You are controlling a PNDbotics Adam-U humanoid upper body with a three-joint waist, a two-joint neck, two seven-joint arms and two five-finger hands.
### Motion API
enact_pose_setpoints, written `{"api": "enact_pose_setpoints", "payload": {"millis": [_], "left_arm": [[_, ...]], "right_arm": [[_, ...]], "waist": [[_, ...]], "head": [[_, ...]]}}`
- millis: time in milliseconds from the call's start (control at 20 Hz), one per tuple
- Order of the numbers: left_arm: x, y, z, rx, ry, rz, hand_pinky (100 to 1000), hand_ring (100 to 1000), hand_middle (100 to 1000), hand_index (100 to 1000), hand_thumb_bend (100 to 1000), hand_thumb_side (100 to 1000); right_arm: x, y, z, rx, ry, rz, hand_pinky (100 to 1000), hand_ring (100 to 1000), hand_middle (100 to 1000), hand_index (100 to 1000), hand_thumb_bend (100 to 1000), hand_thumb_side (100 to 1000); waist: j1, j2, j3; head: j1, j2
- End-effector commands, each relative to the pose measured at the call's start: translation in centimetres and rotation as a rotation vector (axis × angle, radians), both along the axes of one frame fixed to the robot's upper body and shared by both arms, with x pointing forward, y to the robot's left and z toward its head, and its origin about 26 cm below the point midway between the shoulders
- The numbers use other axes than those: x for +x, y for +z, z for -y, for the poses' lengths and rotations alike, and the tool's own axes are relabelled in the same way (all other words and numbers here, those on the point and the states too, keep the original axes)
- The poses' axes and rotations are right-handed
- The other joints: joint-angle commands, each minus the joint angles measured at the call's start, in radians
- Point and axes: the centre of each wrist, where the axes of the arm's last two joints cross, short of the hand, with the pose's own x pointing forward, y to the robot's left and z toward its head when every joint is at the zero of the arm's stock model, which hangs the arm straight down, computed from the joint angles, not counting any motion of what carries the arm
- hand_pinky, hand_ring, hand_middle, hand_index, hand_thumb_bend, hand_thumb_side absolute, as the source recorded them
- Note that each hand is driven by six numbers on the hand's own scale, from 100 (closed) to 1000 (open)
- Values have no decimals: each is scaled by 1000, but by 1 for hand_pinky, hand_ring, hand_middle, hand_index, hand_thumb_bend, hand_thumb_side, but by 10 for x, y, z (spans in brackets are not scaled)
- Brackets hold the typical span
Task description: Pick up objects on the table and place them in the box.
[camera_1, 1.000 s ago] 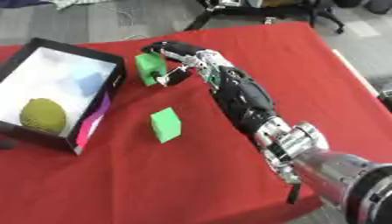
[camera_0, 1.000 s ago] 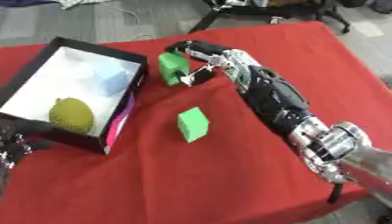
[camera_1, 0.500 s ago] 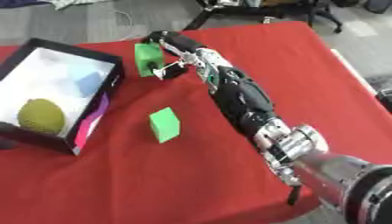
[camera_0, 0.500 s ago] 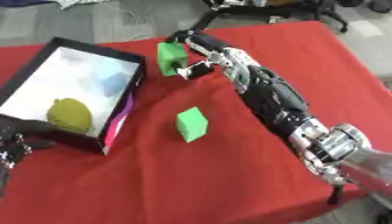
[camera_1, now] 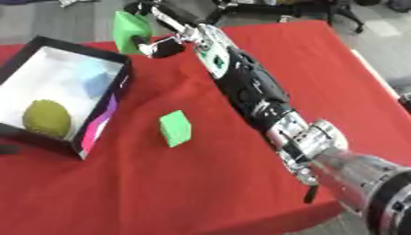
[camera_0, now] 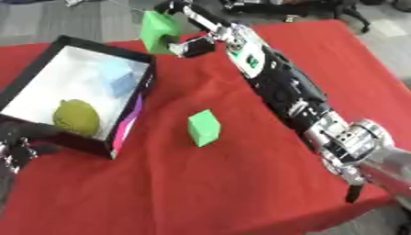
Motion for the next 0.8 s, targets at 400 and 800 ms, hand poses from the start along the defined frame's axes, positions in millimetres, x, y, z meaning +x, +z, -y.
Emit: {"api": "enact_pose_setpoints", "payload": {"millis": [400,800], "left_arm": [[0,10,9,-5,-47,29,745,835,674,701,100,907],[0,10,10,-5,-55,29,745,836,675,700,100,908]], "right_arm": [[9,6,-61,-40,158,-2,1000,909,898,999,100,251],[9,-6,-63,-96,159,2,1000,971,991,1000,100,644]], "waist": [[4,-12,33],[1,-10,32]], "head": [[-27,-8],[-25,-16]]}}
